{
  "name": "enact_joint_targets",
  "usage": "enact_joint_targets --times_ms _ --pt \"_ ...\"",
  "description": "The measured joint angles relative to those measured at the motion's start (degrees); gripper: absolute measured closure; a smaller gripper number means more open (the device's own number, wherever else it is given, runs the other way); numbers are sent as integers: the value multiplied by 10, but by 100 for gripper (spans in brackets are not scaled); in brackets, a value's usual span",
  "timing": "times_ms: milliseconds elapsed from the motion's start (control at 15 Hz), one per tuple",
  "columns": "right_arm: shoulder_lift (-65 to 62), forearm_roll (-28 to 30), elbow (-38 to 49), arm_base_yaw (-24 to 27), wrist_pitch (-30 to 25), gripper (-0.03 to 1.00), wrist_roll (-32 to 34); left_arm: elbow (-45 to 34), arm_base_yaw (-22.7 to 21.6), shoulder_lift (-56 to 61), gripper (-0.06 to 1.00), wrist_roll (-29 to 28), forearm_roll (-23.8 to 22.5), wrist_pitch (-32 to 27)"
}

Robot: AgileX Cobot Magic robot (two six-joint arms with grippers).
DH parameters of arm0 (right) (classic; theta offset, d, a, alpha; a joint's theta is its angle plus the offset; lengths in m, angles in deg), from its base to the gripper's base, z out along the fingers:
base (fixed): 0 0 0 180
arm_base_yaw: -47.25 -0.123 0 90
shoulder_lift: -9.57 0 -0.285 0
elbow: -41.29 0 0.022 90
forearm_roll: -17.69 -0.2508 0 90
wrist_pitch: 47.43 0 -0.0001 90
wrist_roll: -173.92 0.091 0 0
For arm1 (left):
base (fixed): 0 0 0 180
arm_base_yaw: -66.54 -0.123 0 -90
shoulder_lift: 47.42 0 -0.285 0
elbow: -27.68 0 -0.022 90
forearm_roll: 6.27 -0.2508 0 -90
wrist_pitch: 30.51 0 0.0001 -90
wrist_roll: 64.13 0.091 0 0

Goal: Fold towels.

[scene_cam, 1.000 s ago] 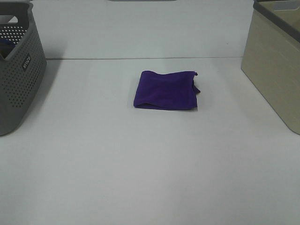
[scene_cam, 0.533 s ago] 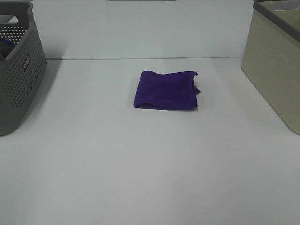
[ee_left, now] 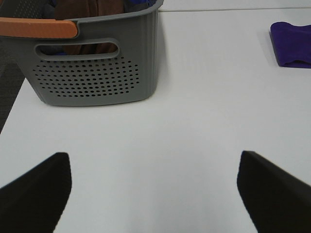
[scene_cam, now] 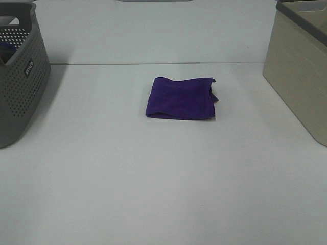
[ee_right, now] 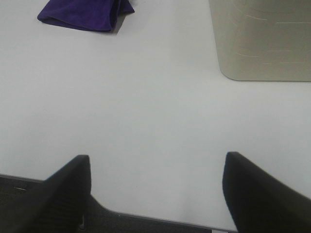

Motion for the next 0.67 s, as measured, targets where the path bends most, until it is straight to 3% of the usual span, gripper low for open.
enact_joint_targets --times_ms 667 --pt "0 0 0 0 0 22 0 -1 0 0 9 -1 4 0"
